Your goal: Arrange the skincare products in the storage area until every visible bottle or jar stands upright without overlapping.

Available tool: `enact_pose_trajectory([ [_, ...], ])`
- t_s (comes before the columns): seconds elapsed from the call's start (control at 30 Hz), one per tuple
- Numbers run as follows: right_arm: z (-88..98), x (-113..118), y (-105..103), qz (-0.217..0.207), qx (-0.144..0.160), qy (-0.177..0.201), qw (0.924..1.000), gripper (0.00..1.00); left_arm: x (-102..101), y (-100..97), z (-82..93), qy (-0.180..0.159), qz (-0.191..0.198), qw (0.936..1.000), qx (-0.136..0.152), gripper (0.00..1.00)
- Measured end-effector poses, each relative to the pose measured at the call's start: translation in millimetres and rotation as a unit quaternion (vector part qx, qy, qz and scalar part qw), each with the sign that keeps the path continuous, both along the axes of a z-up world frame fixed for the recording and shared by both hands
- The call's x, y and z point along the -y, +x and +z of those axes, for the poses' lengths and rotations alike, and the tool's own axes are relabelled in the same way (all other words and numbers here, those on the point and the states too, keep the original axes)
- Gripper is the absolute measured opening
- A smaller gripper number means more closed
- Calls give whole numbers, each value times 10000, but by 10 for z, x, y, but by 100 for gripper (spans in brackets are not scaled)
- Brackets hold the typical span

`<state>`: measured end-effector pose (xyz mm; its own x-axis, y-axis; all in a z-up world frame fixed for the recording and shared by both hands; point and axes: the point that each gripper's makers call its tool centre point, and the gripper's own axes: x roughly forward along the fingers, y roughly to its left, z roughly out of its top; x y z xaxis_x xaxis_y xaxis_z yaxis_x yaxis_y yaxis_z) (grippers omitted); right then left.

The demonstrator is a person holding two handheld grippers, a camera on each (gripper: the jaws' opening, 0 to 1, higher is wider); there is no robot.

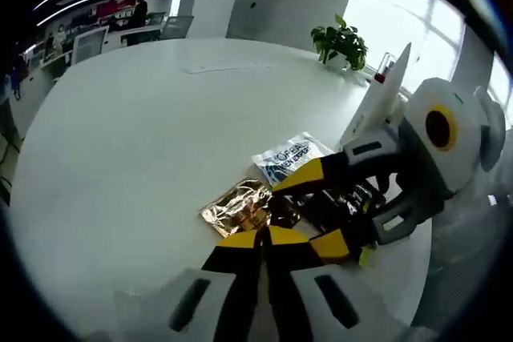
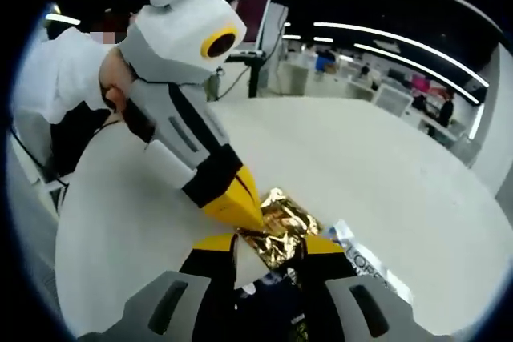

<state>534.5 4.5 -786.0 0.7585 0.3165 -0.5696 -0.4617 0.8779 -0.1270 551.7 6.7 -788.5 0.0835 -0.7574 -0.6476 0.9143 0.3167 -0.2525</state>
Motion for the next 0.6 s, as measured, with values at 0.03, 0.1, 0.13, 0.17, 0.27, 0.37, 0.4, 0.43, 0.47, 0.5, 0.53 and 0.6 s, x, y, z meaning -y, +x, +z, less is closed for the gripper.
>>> enact_pose_trajectory([
  [0.03,-2,6,-5,10,2,-5,10000,26,5,1,4,-17,12,10000,-15,0],
  [0.1,-7,16,-14,16,-9,-19,10000,26,11,4,8,-22,11,10000,-7,0],
  [0.13,-4,19,-15,13,-5,-9,10000,26,12,5,8,-21,10,10000,-2,0],
  [0.17,-4,22,-22,13,-10,-3,10000,26,13,14,7,-20,10,10000,13,0],
  [0.27,-1,26,-34,24,-12,-10,10000,26,4,37,13,-16,83,10000,23,0],
  [0.37,-2,33,-46,49,-13,-59,10000,26,1,31,15,-9,84,10000,39,0],
  [0.4,-6,38,-52,53,-25,-75,10000,26,-1,35,14,-2,92,9999,50,0],
  [0.43,-7,41,-57,54,-30,-80,9999,26,-1,43,13,0,121,9999,46,0],
  [0.47,-10,43,-66,62,-32,-86,9999,26,-2,38,19,-4,149,9999,50,0],
  [0.5,-14,48,-77,66,-39,-104,9999,26,-2,37,21,-4,165,9998,54,0],
  [0.53,-20,54,-94,68,-45,-119,9999,26,-1,41,21,-1,188,9998,67,0],
  [0.6,-20,59,-112,53,-48,-90,9999,27,2,48,22,1,231,9997,86,0],
])
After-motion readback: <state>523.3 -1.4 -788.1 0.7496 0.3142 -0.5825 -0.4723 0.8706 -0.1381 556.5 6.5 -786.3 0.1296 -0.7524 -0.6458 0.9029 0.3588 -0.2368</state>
